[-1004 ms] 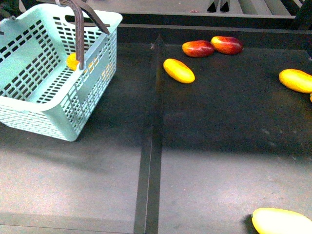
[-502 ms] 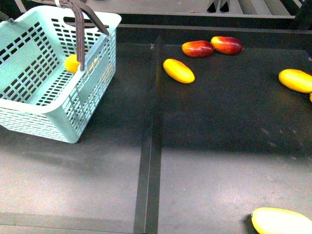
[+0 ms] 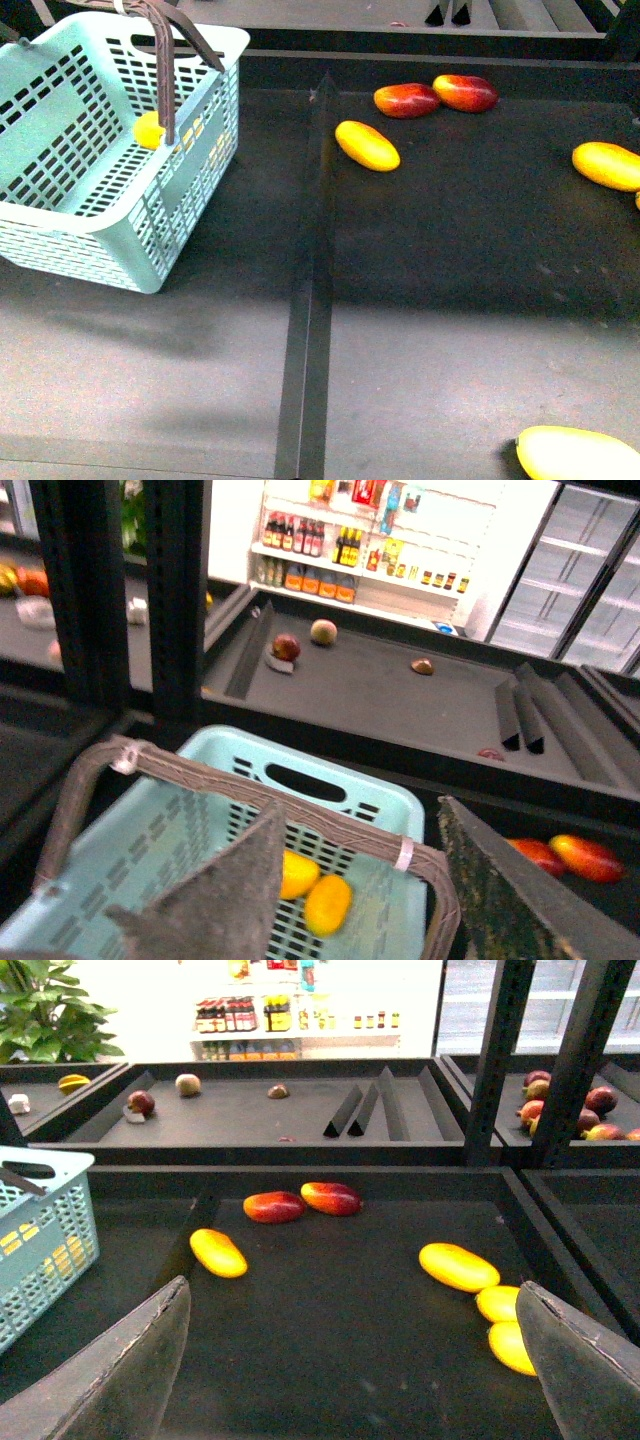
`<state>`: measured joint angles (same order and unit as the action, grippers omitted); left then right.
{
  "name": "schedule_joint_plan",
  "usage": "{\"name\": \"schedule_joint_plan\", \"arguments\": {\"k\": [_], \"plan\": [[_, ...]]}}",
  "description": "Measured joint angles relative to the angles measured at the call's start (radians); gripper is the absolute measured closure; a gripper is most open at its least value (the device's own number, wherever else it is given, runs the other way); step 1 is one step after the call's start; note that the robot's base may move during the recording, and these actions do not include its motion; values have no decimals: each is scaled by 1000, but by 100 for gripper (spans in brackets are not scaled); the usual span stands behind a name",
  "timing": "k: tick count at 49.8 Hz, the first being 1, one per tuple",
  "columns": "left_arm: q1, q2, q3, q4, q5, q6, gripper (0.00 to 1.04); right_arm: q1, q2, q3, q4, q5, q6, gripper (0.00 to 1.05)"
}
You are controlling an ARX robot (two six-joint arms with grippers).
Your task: Pick lemon and mango into basket
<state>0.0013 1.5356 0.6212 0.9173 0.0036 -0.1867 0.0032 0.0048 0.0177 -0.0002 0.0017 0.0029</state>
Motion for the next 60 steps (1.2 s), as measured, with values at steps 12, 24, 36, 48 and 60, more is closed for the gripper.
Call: {"name": "schedule_joint_plan", "arguments": {"k": [12,24,36,48,60], "plan": [[0,-173,-244,53,-3,159,101,0,0,0,0,0,0,9],[0,-399,-434,24,-3,171,101,0,0,0,0,0,0,9],[0,-529,-536,8,-3,173,101,0,0,0,0,0,0,9],[0,-747,-595,-164,-3,174,101,0,0,0,0,0,0,9],[0,-941,-606,-338,-3,175,101,0,0,0,0,0,0,9]]}}
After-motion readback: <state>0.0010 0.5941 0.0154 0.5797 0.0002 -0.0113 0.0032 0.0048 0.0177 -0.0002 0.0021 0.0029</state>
